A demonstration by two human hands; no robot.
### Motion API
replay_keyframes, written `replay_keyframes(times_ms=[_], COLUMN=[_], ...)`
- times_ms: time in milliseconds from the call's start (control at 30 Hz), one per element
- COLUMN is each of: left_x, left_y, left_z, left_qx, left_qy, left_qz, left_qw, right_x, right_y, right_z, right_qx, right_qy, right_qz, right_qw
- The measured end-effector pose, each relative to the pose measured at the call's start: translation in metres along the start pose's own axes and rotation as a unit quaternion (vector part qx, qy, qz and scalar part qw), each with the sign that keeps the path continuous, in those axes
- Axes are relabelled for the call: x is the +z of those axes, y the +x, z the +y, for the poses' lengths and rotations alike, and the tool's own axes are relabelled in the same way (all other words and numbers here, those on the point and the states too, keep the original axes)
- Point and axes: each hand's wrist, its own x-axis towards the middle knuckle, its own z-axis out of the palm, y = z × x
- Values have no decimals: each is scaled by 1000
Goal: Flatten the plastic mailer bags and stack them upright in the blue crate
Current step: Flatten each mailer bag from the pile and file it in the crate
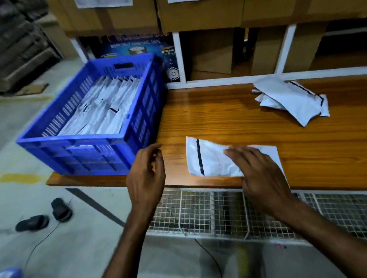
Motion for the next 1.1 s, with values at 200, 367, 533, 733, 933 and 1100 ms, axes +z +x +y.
replay_keyframes(times_ms=[200, 367, 533, 733, 933, 1100], left_x=[-42, -86, -126, -158, -130, -112], left_y=[57, 121, 202, 292, 329, 333], left_z=[-13, -72, -175, -263, -270, -268], left_qx=[-20, -7, 72, 148, 241, 249], left_qy=[-31, -35, 72, 167, 120, 82], left_qz=[73, 77, -27, -312, -370, -409], left_qw=[997, 996, 994, 924, 889, 874], right_x=[-20, -20, -11, 31, 80, 109], right_y=[64, 135, 220, 310, 339, 346], right_z=[-62, -127, -206, -296, -309, -282], right_qx=[-37, -44, 0, 96, 269, 362], right_qy=[13, 17, 66, 44, -118, -136], right_qz=[48, 87, 88, 38, -78, -151], right_qw=[998, 995, 994, 994, 953, 910])
